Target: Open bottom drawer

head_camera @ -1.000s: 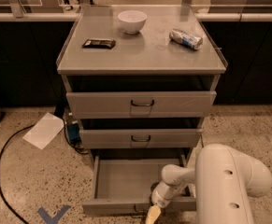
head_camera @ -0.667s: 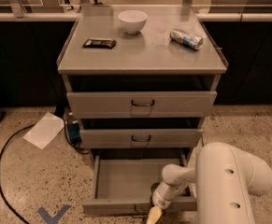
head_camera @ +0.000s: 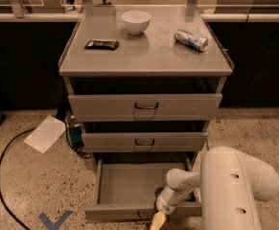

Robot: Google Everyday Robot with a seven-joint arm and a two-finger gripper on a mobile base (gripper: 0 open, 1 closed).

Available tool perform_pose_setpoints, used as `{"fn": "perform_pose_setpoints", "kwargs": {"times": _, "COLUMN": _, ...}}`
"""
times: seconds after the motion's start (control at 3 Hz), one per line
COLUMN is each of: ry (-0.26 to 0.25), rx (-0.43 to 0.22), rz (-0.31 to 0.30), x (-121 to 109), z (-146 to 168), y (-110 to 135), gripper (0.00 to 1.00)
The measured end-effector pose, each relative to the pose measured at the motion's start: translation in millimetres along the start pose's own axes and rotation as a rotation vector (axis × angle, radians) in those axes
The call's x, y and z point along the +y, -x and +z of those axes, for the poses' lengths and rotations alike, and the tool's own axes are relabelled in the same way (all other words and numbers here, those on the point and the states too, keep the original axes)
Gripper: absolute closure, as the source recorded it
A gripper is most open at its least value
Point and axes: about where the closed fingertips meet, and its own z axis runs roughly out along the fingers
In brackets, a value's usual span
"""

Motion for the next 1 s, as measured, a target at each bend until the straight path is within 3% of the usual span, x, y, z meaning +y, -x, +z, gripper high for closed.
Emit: {"fn": "perform_pose_setpoints", "kwargs": {"times": 1.0, "ry": 0.036, "rx": -0.008, "rz": 0.007, "x": 5.7, "z": -2.7, "y": -1.9, "gripper": 0.0}}
